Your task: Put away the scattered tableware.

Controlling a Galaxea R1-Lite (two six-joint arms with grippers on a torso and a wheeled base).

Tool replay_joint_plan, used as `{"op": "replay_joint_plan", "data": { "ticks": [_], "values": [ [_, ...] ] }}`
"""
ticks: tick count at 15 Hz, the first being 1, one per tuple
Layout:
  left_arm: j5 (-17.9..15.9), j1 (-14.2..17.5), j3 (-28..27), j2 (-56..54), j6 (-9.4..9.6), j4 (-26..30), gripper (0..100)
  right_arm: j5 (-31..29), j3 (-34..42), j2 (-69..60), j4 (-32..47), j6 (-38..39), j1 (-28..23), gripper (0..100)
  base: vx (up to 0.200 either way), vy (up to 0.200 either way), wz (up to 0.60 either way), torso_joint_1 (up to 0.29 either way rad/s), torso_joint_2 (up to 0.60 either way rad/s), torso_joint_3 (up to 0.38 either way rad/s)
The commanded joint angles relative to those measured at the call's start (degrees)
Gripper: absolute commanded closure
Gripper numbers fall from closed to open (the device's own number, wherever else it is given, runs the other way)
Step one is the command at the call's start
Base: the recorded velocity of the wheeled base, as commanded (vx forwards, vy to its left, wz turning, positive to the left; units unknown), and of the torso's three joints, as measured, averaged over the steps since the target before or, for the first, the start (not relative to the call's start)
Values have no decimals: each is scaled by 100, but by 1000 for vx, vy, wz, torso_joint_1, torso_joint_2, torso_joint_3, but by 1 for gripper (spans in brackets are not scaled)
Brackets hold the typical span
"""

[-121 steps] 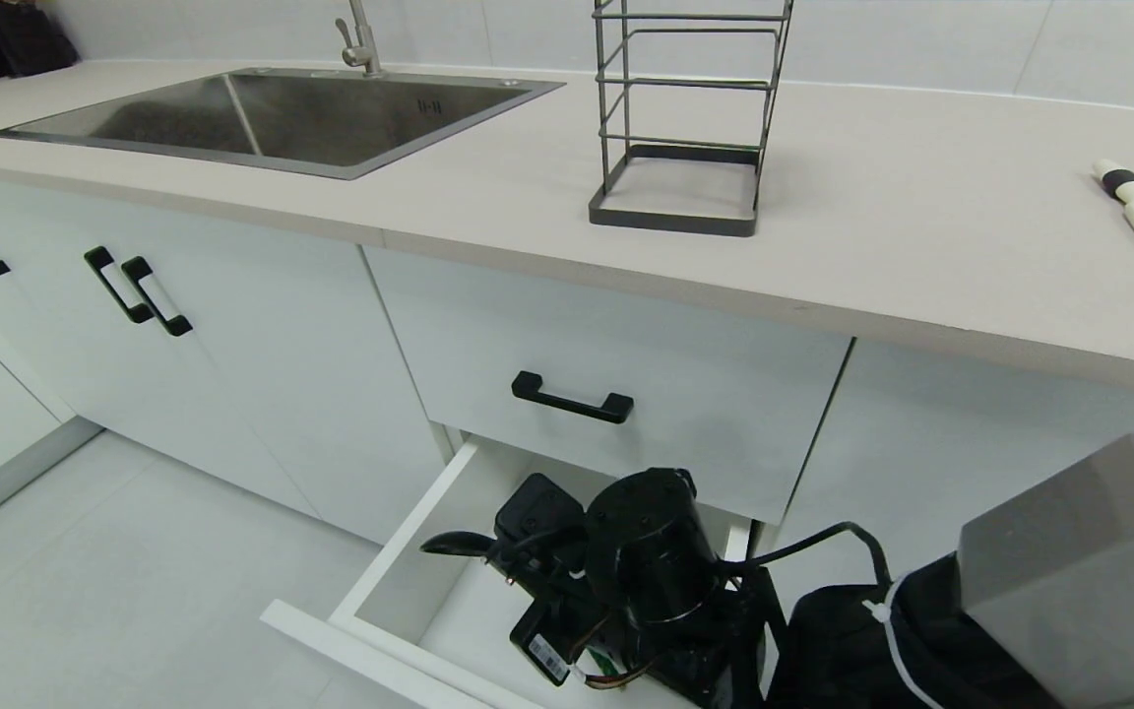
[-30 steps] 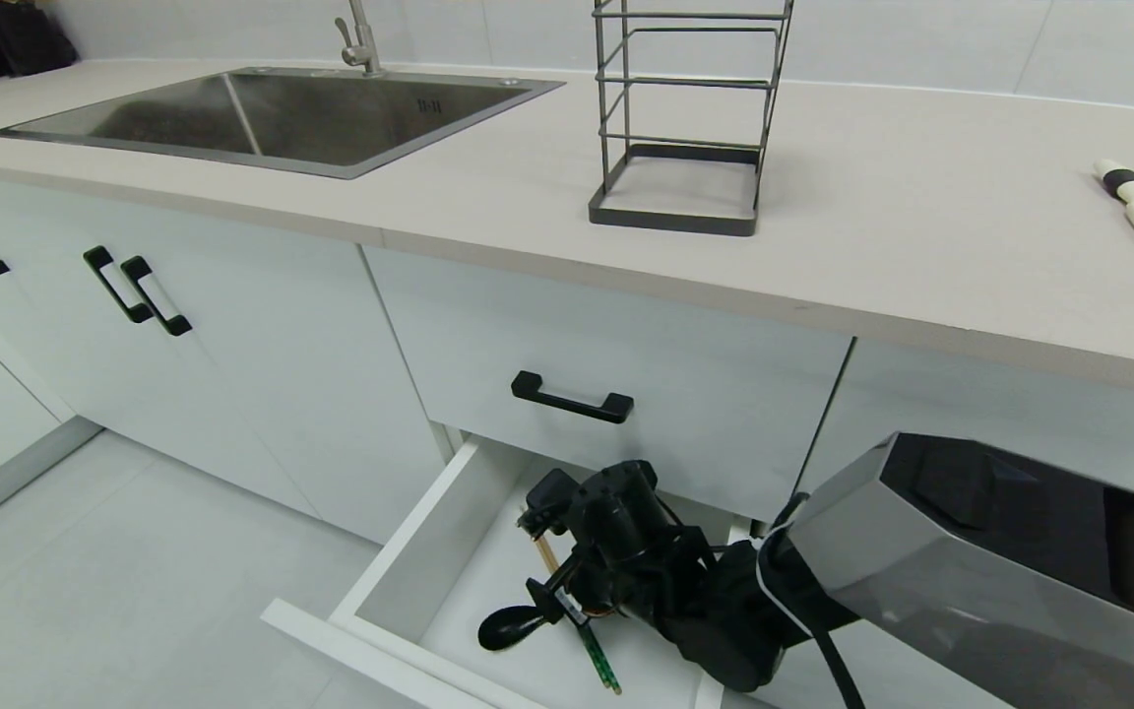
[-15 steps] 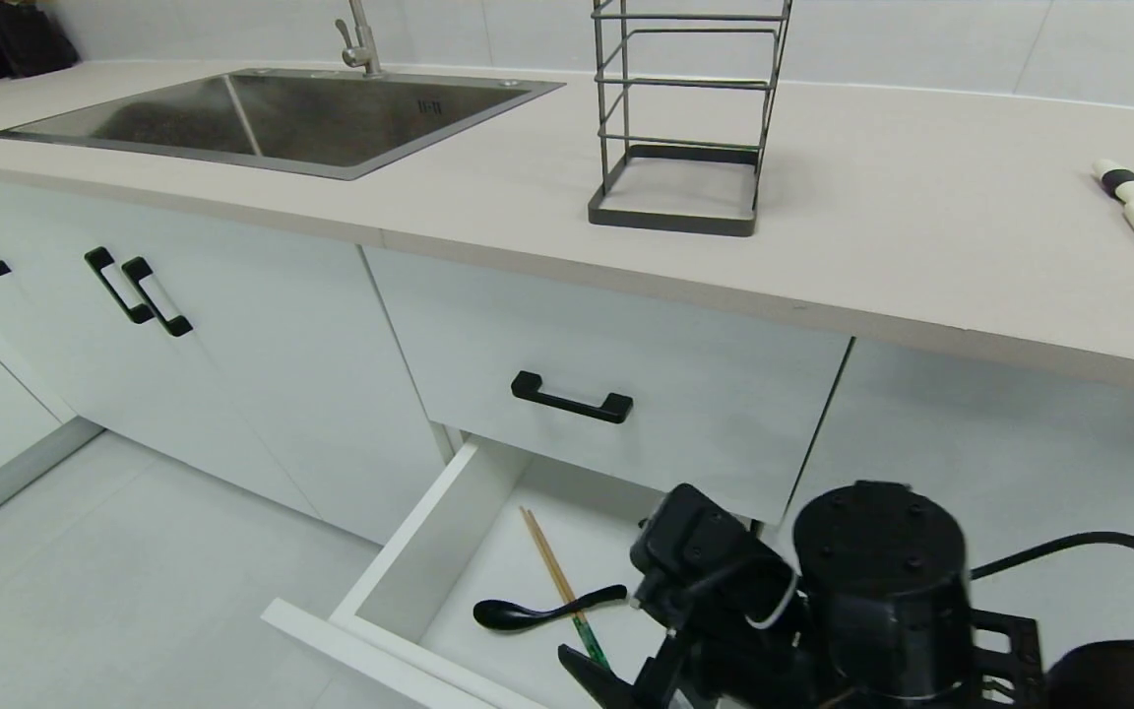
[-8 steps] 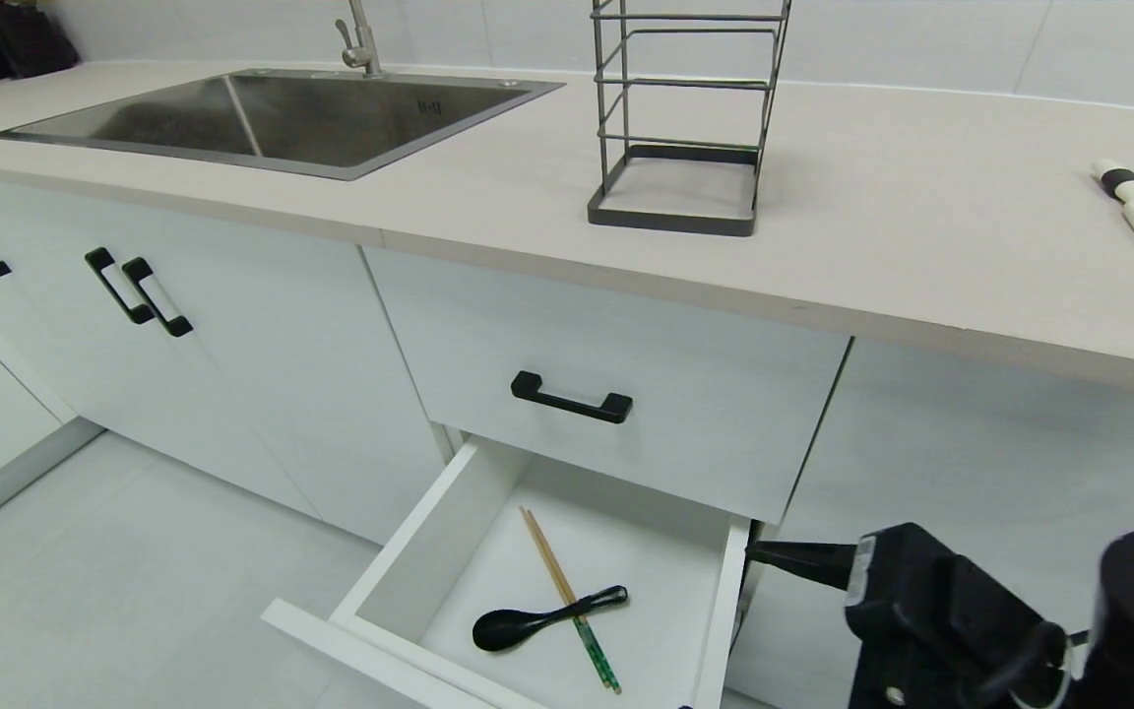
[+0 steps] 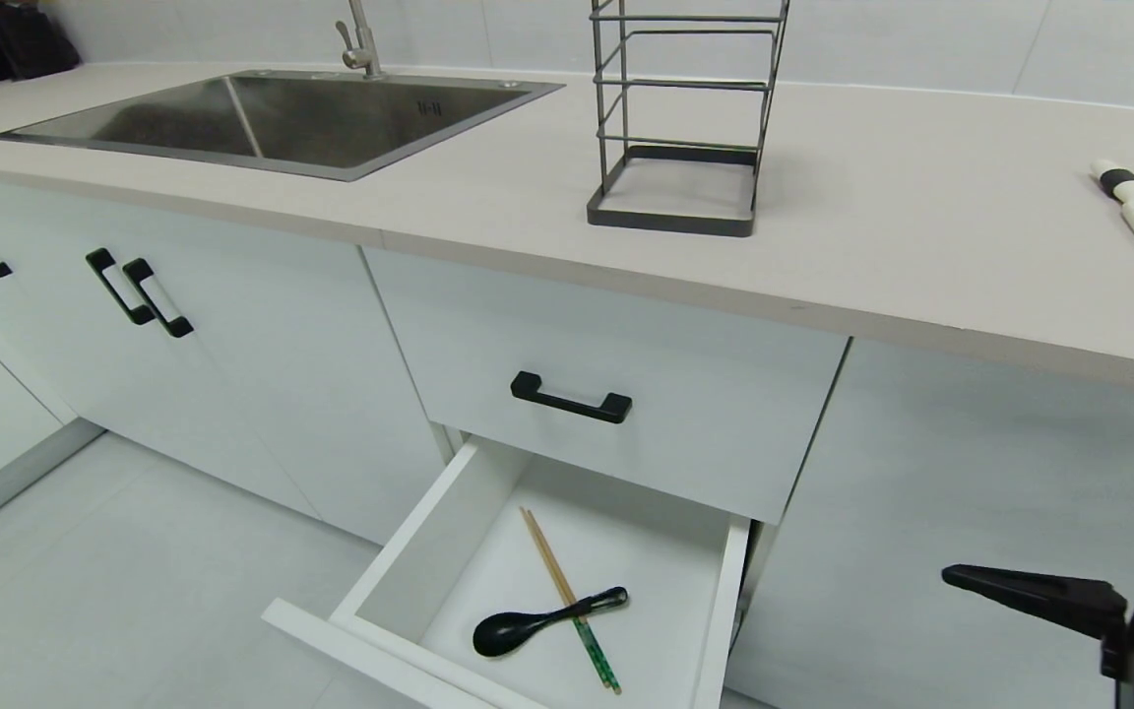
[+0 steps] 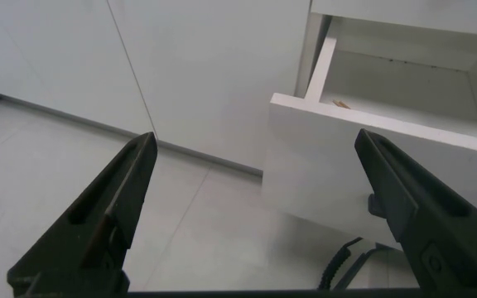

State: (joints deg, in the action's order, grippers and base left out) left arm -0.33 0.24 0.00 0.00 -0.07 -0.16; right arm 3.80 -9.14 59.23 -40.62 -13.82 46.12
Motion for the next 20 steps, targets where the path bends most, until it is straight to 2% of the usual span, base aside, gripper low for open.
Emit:
{"op": "replay_joint_plan", "data": {
  "ticks": [1,3,6,11,12,13,14,15,16,17,19,20],
  "values": [
    [-2,2,0,0,-1,-2,0,85,448,-1300,186,-41,-402,0,0,0,0,0,0,0],
    [-2,2,0,0,-1,-11,0,121,528,-2153,713,-33,-947,0,0,0,0,0,0,0],
    [-2,2,0,0,-1,-2,0,323,290,-3128,2199,-33,-2335,0,0,0,0,0,0,0],
    [-2,2,0,0,-1,-2,0,349,281,-4333,2251,-6,-3882,0,0,0,0,0,0,0],
    [-2,2,0,0,-1,-2,0,349,334,-4464,2260,-6,-4014,0,0,0,0,0,0,0],
    [-2,2,0,0,-1,-11,0,332,624,-4860,2278,3,-4366,0,0,0,0,0,0,0],
    [-2,2,0,0,-1,-11,0,323,870,-5141,2295,3,-4506,0,0,0,0,0,0,0],
    [-2,2,0,0,16,-11,0,305,914,-5528,2726,11,-4603,0,0,0,0,0,0,0],
    [-2,2,0,0,51,-2,0,235,914,-5923,3473,20,-4629,0,0,0,0,0,0,0],
    [-11,2,0,0,95,-11,0,-20,914,-5923,3702,161,-4629,0,0,0,0,0,0,0],
    [-11,2,0,0,130,-11,0,-609,914,-5923,3684,758,-4629,0,0,0,0,0,0,0],
    [-20,2,0,0,16,-2,0,-767,914,-5923,3798,1453,-4629,0,0,0,0,0,0,0]
  ]
}}
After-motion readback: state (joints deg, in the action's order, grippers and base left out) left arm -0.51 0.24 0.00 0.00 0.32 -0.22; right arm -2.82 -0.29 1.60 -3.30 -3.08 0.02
